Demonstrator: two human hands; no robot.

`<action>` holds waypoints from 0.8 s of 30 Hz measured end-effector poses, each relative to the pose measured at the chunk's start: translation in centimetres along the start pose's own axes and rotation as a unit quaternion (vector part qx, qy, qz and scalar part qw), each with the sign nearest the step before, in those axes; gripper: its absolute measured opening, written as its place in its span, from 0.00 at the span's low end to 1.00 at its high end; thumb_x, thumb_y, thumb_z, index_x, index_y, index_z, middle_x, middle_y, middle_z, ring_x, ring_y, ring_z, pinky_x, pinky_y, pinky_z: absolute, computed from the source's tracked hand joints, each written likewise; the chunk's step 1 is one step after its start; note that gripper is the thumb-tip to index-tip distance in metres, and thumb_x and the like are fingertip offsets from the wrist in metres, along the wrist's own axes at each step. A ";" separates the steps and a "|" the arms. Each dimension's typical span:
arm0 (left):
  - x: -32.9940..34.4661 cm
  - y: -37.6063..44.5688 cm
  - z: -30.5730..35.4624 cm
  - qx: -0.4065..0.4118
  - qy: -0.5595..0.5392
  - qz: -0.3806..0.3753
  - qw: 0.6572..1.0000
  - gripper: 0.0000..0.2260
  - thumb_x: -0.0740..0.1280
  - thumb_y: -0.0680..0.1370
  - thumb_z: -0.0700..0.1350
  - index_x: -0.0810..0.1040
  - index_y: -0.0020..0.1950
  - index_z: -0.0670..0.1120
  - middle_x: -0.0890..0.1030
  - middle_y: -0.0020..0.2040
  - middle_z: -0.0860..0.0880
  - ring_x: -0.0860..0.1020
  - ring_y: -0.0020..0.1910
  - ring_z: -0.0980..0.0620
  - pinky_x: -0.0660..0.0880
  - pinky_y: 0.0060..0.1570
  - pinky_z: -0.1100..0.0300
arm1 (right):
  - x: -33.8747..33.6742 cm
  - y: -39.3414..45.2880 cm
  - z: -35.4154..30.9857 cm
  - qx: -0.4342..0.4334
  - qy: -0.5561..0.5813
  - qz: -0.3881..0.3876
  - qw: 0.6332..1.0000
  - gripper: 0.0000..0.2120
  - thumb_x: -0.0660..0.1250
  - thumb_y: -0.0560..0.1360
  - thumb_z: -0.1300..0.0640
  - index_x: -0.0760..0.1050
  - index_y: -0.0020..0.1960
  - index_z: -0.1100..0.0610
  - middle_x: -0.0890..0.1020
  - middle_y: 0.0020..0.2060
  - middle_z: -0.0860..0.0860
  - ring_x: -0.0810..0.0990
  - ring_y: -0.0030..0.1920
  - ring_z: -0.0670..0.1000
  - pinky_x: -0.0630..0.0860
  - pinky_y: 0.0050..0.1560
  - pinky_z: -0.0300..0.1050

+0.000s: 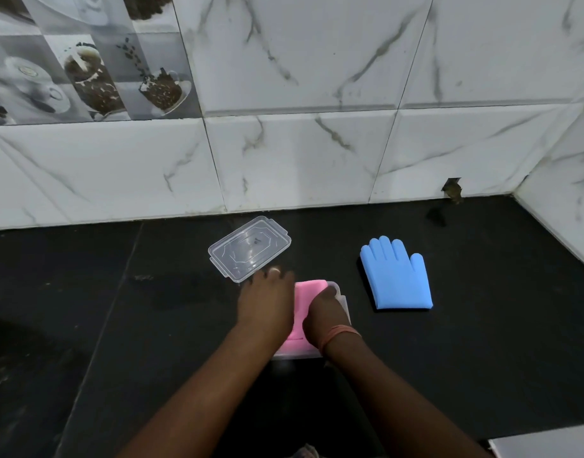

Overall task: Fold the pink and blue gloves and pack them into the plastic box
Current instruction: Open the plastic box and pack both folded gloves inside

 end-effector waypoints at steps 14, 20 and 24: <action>5.0 -1.0 1.1 0.105 -0.087 -0.044 0.990 0.31 0.67 0.75 0.44 0.65 0.79 0.48 0.68 0.77 0.46 0.71 0.71 0.44 0.69 0.68 0.51 | -2.1 -3.6 -4.0 -0.206 -0.402 0.050 0.891 0.22 0.61 0.80 0.54 0.66 0.72 0.61 0.74 0.66 0.60 0.76 0.64 0.60 0.75 0.60 0.52; 5.7 -0.9 0.6 0.115 -0.124 -0.047 0.985 0.33 0.71 0.74 0.47 0.67 0.79 0.51 0.70 0.76 0.49 0.71 0.71 0.46 0.70 0.66 0.53 | -0.1 -5.2 -5.5 -0.353 -0.525 0.037 0.774 0.19 0.62 0.81 0.54 0.71 0.69 0.59 0.71 0.67 0.61 0.74 0.64 0.61 0.71 0.64 0.55; 6.3 -0.3 0.7 0.138 -0.070 -0.072 0.985 0.41 0.74 0.72 0.50 0.60 0.82 0.53 0.65 0.79 0.48 0.68 0.73 0.45 0.71 0.67 0.52 | 0.5 -2.8 -2.6 -0.317 -0.501 -0.008 0.806 0.24 0.64 0.81 0.58 0.63 0.74 0.63 0.64 0.73 0.63 0.72 0.68 0.61 0.72 0.67 0.52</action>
Point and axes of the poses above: each hand's wrist, its own y-axis towards the middle knuckle, its own x-axis out of the palm, z = x × y, the point moved 8 cm from there along y, towards the middle knuckle
